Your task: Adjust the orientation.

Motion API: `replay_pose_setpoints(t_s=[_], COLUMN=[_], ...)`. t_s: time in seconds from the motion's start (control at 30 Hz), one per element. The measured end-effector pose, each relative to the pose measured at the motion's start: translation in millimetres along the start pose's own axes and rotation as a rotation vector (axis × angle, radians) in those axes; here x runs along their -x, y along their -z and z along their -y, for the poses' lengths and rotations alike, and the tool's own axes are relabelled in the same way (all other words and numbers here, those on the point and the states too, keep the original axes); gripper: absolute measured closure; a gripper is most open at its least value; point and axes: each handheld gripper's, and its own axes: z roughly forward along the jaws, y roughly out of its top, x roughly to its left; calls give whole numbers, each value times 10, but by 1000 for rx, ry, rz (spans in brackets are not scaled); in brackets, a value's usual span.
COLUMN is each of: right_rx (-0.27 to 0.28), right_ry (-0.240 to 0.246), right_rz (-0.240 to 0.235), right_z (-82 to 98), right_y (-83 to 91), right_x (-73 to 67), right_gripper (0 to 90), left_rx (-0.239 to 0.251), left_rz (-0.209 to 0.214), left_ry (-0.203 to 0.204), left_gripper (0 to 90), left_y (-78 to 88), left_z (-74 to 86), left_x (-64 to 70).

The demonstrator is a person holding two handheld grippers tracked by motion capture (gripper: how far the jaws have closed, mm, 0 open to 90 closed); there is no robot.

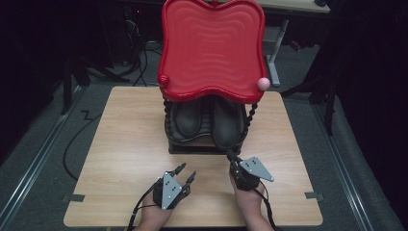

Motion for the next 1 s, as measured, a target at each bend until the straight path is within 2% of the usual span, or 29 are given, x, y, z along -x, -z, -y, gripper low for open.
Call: replay_pose_setpoints(t_s=[0.3, 0.47, 0.57, 1.0], right_rx=[9, 6, 4, -11], right_ry=[-4, 3, 10, 13], right_rz=[13, 24, 32, 47], right_z=[-84, -132, -166, -236], right_y=[-138, -233, -294, -446], right_x=[7, 27, 31, 50], right_gripper=[893, 892, 893, 888], left_rx=[6, 68, 82, 89], left_rz=[-8, -43, -56, -71], left_ry=[8, 0, -2, 10], left_gripper=[564, 604, 610, 613], left_y=[17, 83, 102, 116], left_z=[4, -19, -28, -28], left_x=[-25, -25, -33, -68])
